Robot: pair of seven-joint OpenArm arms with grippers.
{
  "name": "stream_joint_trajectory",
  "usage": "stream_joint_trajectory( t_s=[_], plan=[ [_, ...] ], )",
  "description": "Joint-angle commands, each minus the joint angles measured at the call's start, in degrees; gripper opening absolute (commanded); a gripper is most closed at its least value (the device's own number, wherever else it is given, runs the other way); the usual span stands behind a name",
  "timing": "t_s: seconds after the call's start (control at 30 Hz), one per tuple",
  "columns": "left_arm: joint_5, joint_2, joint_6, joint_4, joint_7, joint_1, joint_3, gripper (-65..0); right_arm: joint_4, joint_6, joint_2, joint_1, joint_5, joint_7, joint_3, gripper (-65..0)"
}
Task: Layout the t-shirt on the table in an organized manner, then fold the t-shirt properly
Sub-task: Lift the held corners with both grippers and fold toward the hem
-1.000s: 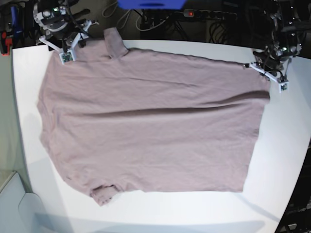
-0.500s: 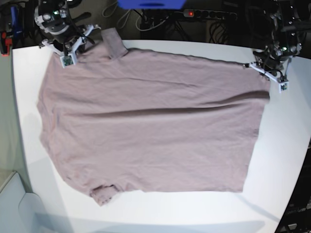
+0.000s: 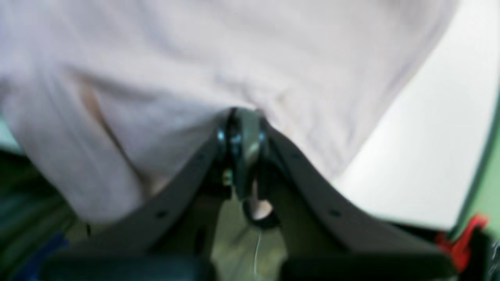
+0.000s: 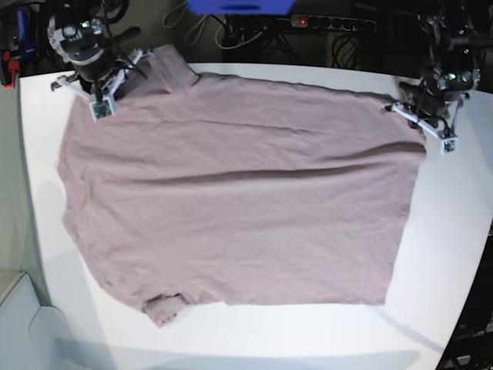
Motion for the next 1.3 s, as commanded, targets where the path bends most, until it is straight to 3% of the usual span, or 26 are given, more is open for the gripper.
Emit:
stream_joint_trajectory(
  t_s=[0.0,0.2,0.53,0.87,1.27],
  plan=[
    [-0.16,-0.93,0.23,2.67,-0.73,-0.16,-0.43,-64.7,1.52,-0.53,0.33,0.49,0.11,1.08,0.28,-65.0],
    [0.01,-0.93,0.32,9.0,-0.73,-0.42,-0.43,-64.7,1.79,-0.53,0.77,4.27,0.02,1.08,2.13,-65.0],
    [0.28,-0.93,0.32,9.09,-0.73,-5.52,-0.43,-64.7,1.61,-0.53,3.23,11.92,0.28,1.08,5.64,-65.0],
    [0.36,-0.93,0.32,8.91,-0.73,-12.82,-0.43,-64.7,0.21,-0.53,2.97,18.34,0.28,0.73,5.47,-65.0],
    [-0.16,-1.37,0.32,10.85,-0.9,-14.31,-1.57,-64.7,0.73,-0.53,3.5,18.95,0.19,1.17,5.47,-65.0]
  ],
)
